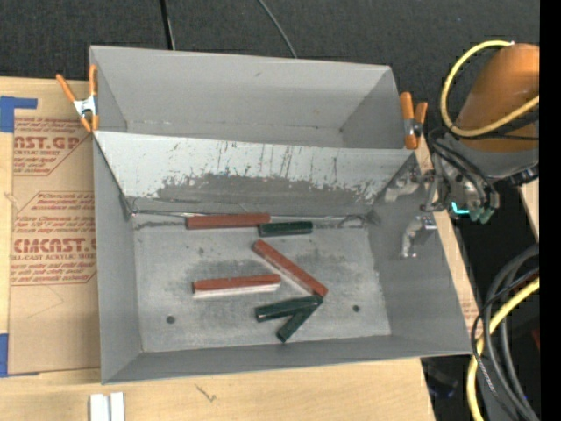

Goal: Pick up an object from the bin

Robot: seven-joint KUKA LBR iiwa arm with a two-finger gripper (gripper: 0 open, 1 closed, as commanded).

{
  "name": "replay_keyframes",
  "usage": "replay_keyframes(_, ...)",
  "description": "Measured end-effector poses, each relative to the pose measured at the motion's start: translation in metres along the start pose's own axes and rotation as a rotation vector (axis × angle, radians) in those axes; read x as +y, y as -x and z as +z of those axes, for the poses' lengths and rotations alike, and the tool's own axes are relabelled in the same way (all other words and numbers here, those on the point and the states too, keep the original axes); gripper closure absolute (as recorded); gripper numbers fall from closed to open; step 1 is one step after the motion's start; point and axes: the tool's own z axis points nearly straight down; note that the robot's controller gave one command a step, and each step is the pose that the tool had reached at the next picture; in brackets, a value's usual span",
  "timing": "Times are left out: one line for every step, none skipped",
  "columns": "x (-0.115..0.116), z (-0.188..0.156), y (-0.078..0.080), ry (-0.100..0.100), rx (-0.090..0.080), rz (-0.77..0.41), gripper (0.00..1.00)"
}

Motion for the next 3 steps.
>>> replay_keyframes(0.001,-0.005,0.002,-0.001,-0.008,-0.001,0.0)
replay_keyframes(0.044,0.043,0.003,-0.003,-0.012,-0.072,0.0)
replay_keyframes(0.071,0.1,-0.033,0.0,-0.008,-0.07,0.0)
